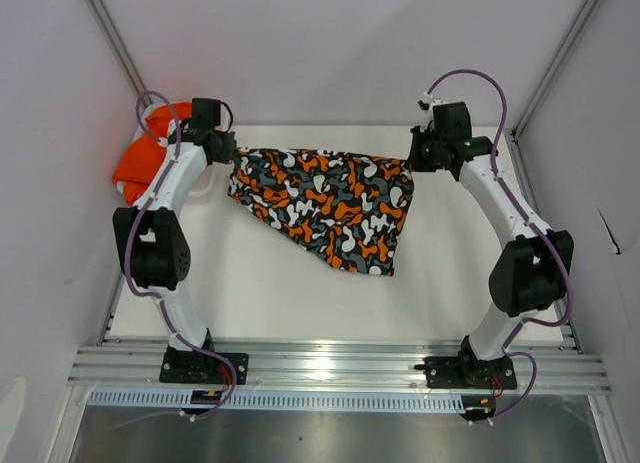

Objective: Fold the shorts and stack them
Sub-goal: Fold the shorts

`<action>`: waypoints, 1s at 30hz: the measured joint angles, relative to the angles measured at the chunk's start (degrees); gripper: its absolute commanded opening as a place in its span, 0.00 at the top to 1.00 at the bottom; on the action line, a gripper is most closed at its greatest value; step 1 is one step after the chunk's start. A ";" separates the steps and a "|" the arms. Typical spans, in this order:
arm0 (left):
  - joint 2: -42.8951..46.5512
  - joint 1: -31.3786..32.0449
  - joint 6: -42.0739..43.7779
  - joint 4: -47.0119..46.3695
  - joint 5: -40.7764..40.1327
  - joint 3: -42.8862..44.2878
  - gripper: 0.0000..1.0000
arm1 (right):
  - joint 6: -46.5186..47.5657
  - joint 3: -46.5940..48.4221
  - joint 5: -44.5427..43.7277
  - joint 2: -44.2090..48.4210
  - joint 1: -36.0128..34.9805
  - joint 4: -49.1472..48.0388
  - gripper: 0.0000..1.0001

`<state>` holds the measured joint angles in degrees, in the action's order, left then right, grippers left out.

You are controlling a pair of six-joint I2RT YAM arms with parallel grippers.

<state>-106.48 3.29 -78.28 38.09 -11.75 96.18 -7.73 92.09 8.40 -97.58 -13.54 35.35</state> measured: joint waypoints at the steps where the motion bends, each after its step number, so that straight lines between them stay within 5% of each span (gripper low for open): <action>1: -0.85 0.35 -0.31 -0.90 -0.15 0.50 1.00 | 0.00 0.24 -0.20 -1.11 0.39 -0.15 1.00; 6: -4.68 1.18 -1.36 -4.90 -0.83 1.18 0.99 | -0.20 3.43 -0.59 -7.63 1.70 -0.24 1.00; 7: -5.38 1.20 -1.40 -5.42 -1.11 1.29 0.91 | -0.20 4.70 -0.52 -9.29 1.97 -0.46 0.99; 8: -6.27 1.22 -1.36 -5.92 -1.27 1.60 0.62 | -0.22 6.29 -0.42 -11.15 2.23 -0.42 0.98; 10: -7.76 1.25 -1.09 -7.45 -1.57 2.05 0.29 | -0.35 9.51 -0.46 -14.69 2.78 -0.85 0.92; 11: -8.55 1.25 -0.63 -8.04 -1.64 2.51 0.02 | -0.61 11.04 -0.42 -16.41 3.10 -0.90 0.85; 15: -10.86 1.27 0.94 -9.97 -1.84 5.49 0.01 | -2.29 16.17 -0.70 -22.21 4.57 -0.90 0.27; 17: -11.37 1.27 2.47 -9.99 -1.81 7.63 0.01 | -2.80 17.79 -1.40 -24.15 5.09 -0.83 0.18; 23: -10.12 1.57 10.14 -11.15 -1.60 10.19 0.01 | -4.72 16.83 -3.50 -23.30 5.84 -1.66 0.21; 27: -6.21 3.08 19.47 -11.15 -1.64 8.76 0.01 | -7.93 4.83 -0.55 -15.41 5.68 -6.34 0.31; 30: 0.22 5.40 26.21 -12.79 -1.33 3.67 0.01 | -11.93 -8.26 2.67 -6.69 4.70 -12.13 0.47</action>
<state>-106.26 8.69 -52.07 25.30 -13.08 99.85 -19.66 83.83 11.07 -104.27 -8.84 23.22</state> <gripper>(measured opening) 0.990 0.607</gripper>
